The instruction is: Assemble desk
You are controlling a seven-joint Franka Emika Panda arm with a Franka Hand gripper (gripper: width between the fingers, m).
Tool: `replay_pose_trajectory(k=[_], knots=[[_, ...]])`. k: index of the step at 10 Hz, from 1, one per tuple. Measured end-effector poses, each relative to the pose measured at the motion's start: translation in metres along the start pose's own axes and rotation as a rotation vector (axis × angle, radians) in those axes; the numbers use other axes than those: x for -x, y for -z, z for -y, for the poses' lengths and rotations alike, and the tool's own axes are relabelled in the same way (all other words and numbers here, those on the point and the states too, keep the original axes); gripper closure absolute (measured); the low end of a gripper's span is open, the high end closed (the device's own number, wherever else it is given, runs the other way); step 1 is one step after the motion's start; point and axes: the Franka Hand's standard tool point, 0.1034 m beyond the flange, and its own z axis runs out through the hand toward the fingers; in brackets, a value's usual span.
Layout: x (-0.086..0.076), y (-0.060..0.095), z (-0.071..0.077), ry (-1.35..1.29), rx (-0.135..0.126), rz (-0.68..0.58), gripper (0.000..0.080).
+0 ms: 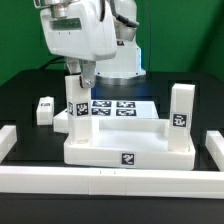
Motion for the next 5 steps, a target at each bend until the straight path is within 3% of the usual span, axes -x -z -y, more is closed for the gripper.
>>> replay_pose_trajectory(k=[1, 3, 4, 5], knots=[[0.0, -0.0003, -0.0001, 0.051, 0.003, -0.002, 0.0508], [0.0013, -0.0025, 0.0015, 0.147, 0.006, -0.002, 0.0226], [0.0017, -0.0033, 0.0022, 0.223, 0.009, -0.004, 0.0226], [0.0027, -0.0035, 0.003, 0.323, 0.014, -0.007, 0.0165]])
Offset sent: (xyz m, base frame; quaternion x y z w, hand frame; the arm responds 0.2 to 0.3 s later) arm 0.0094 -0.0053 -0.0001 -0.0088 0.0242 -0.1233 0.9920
